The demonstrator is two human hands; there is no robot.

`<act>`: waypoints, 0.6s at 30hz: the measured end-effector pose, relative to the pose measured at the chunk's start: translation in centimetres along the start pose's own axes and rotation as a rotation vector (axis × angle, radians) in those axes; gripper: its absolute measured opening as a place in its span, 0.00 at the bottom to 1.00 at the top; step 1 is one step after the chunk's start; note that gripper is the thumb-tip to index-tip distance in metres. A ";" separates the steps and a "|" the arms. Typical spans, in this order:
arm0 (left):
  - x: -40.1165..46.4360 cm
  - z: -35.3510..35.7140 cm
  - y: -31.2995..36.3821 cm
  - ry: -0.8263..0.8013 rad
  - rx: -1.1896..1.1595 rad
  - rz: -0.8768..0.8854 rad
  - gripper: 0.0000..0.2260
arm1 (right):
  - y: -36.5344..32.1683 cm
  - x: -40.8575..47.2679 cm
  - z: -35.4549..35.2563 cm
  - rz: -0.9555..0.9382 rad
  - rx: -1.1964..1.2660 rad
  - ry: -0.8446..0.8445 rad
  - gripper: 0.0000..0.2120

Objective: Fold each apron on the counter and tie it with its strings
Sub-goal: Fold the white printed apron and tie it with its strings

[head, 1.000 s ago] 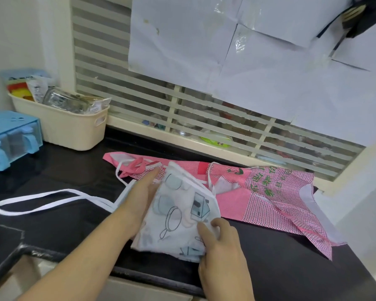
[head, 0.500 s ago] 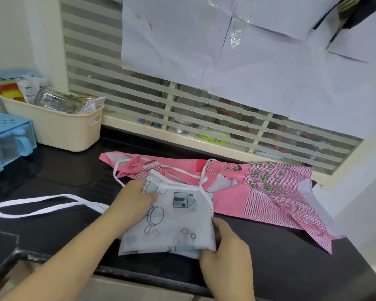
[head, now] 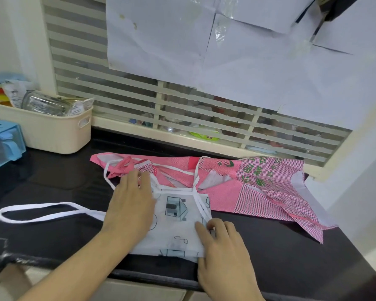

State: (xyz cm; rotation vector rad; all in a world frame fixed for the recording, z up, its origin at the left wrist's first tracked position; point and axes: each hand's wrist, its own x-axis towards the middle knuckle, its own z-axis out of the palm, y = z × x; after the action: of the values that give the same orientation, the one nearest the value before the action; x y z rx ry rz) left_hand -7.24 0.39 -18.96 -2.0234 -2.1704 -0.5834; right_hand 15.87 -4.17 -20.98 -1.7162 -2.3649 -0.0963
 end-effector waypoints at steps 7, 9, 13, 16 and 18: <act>-1.5 0.9 3.0 -0.452 -0.089 0.164 0.28 | -0.3 0.5 -1.7 -0.034 0.023 -0.142 0.30; -2.0 2.6 2.7 -0.501 0.031 0.213 0.35 | 0.2 1.6 -3.7 -0.032 0.138 -0.265 0.28; -2.1 3.5 2.6 -0.479 0.086 0.223 0.38 | -0.7 5.2 -4.9 0.036 0.413 -0.002 0.22; -2.2 3.1 2.7 -0.484 0.092 0.246 0.39 | -2.7 6.5 -1.2 -0.074 0.338 -0.007 0.28; -2.4 3.0 2.7 -0.479 0.095 0.249 0.41 | -2.7 6.2 1.5 -0.089 0.229 -0.124 0.34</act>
State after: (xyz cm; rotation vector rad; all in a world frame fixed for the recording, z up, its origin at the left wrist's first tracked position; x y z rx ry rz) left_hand -3.80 -0.65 -22.01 -2.5252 -2.0569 0.0443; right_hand 11.33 1.00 -20.88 -1.5515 -2.4291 0.2640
